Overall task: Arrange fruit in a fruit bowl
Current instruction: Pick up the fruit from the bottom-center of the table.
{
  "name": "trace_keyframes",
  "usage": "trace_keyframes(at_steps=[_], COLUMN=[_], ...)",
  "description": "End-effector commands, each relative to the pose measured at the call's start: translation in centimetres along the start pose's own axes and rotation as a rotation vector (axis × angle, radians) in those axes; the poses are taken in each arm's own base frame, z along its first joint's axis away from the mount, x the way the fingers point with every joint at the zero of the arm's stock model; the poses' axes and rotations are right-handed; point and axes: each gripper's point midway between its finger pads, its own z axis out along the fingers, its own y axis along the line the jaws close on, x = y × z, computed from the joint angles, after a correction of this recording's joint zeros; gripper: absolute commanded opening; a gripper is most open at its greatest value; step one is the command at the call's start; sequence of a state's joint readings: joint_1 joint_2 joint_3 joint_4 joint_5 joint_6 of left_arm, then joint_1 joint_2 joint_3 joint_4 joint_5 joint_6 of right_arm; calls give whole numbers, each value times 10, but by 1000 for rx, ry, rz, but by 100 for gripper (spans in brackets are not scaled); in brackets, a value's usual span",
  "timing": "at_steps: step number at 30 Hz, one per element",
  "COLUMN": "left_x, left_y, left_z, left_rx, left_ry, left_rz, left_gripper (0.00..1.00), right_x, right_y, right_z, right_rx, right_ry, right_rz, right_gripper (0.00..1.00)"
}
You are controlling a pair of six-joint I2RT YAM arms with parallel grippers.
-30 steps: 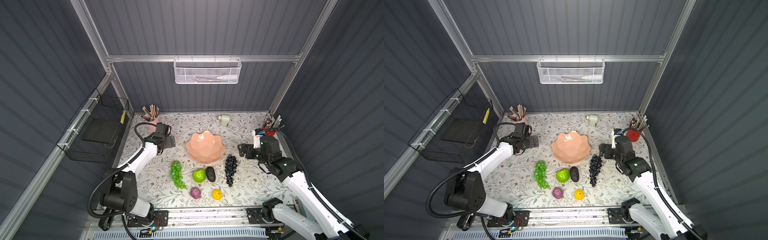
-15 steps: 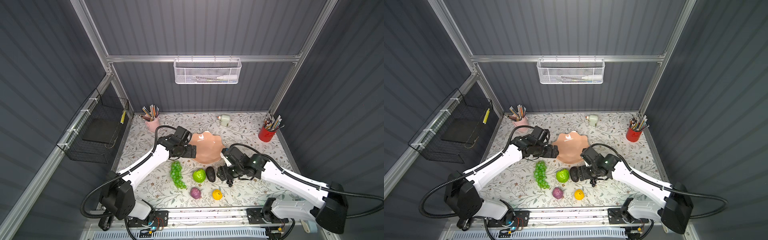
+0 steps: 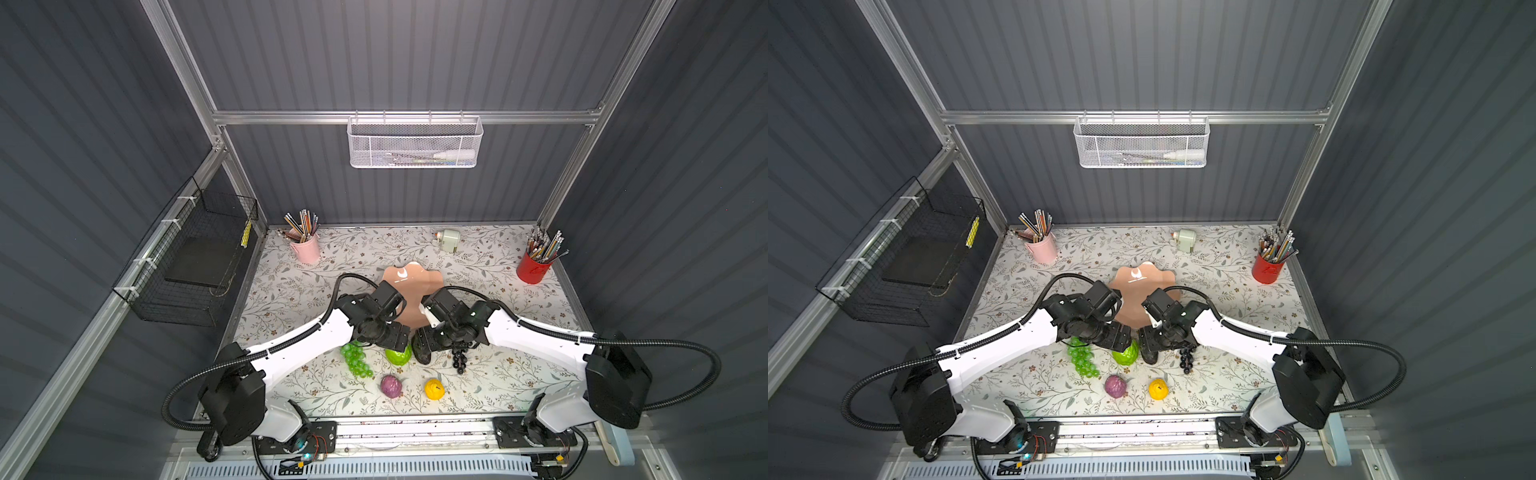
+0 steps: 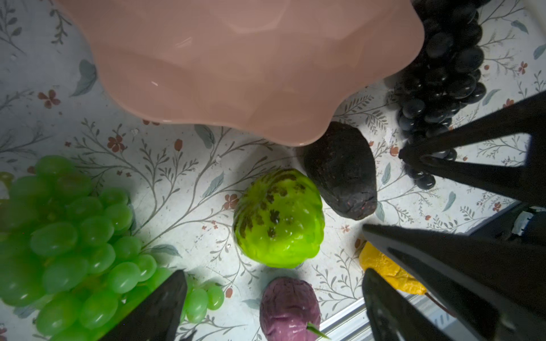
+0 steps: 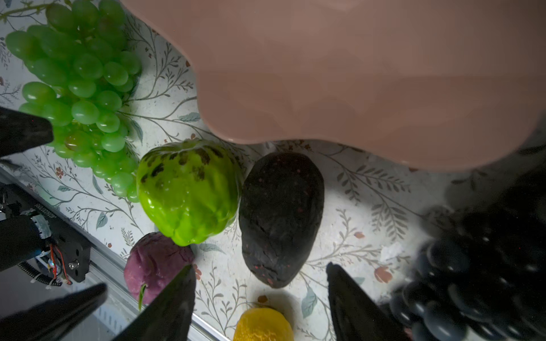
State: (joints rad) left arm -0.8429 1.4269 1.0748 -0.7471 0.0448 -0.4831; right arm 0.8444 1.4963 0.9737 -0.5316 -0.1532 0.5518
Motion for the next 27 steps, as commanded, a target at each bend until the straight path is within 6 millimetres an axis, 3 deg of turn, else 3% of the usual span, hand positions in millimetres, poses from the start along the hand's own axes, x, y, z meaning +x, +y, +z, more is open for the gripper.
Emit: trace_keyframes(at_steps=[1, 21, 27], left_x=[2, -1, -4], left_y=[5, 23, 24], left_z=[-7, -9, -8], left_rx=[-16, -99, -112], left_ry=[-21, -78, -85], left_rz=[-34, -64, -59], left_gripper=[94, 97, 97], right_x=[-11, -2, 2], right_y=[7, -18, -22], right_z=[4, 38, 39], right_rx=[-14, 140, 159], right_ry=[-20, 32, 18], right_rz=[-20, -70, -67], right_gripper=[70, 64, 52])
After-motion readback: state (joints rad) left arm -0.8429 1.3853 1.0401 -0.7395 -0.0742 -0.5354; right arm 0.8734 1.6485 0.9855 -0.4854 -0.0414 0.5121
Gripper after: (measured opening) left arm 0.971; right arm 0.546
